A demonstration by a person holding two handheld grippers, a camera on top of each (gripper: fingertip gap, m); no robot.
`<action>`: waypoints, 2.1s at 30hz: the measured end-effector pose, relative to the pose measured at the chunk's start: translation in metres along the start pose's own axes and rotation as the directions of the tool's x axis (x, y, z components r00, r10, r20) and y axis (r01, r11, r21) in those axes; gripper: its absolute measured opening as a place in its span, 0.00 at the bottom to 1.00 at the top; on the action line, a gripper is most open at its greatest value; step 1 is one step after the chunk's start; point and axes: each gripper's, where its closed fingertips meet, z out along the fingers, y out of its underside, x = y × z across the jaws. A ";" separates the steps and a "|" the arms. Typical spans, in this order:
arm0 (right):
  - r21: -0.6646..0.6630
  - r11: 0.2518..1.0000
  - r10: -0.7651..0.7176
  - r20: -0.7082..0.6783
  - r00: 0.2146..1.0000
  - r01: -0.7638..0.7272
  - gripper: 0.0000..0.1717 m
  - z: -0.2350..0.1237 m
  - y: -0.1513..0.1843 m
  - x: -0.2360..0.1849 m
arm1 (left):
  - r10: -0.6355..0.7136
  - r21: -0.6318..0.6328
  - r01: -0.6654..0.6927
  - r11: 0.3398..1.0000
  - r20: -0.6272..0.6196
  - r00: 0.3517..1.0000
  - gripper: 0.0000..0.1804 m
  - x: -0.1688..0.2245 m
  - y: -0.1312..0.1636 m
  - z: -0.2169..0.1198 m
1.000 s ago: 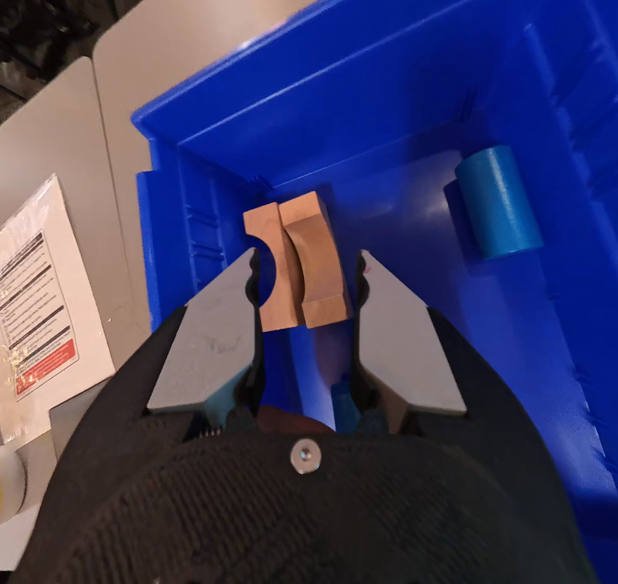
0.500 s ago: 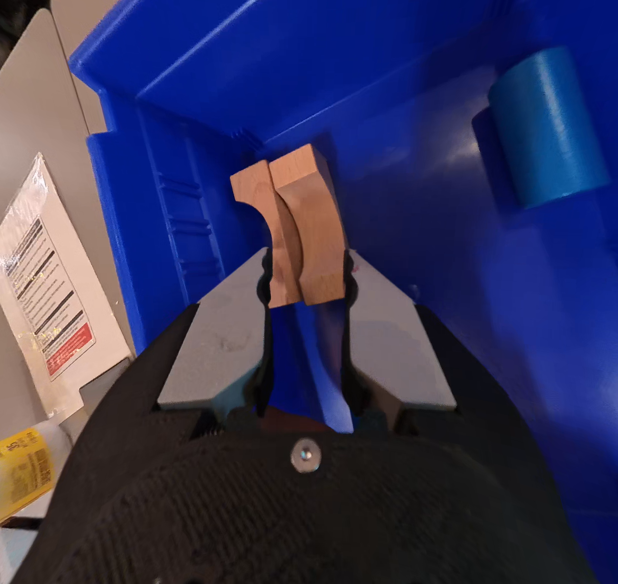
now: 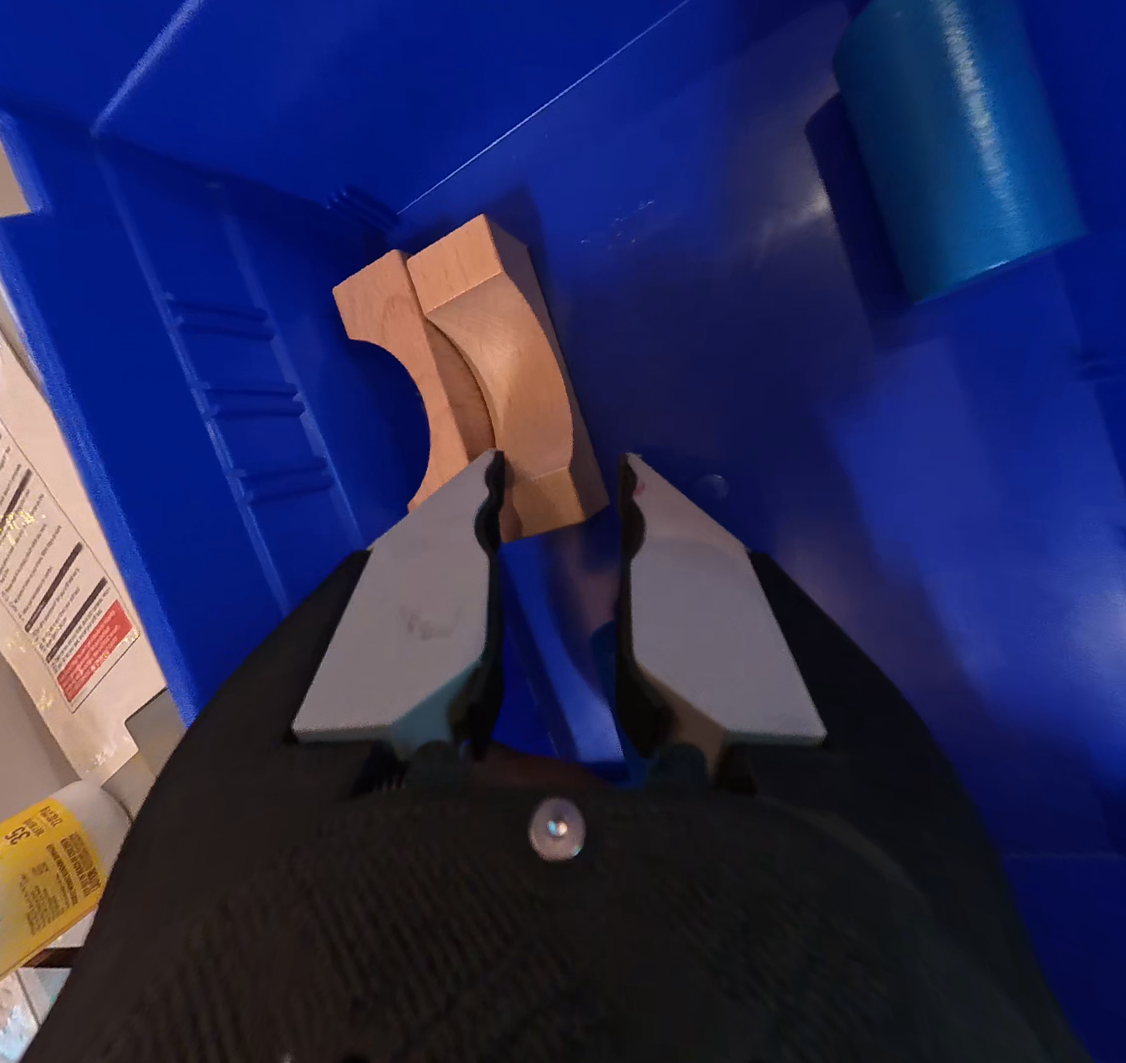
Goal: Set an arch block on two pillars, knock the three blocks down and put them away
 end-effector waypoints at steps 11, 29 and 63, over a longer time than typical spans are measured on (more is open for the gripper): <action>-0.006 1.000 0.000 0.004 1.000 0.000 0.18 0.000 0.001 -0.001 | 0.003 0.023 -0.003 1.000 0.002 1.000 0.03 0.002 -0.010 -0.003; -0.005 1.000 -0.003 0.003 1.000 0.003 0.18 0.000 0.001 -0.001 | 0.009 0.037 -0.010 0.999 0.022 1.000 0.15 0.003 -0.015 -0.008; -0.011 1.000 -0.014 0.008 1.000 0.014 0.18 0.000 0.002 -0.006 | 0.024 0.049 -0.022 0.999 -0.049 0.999 0.20 0.019 0.043 -0.043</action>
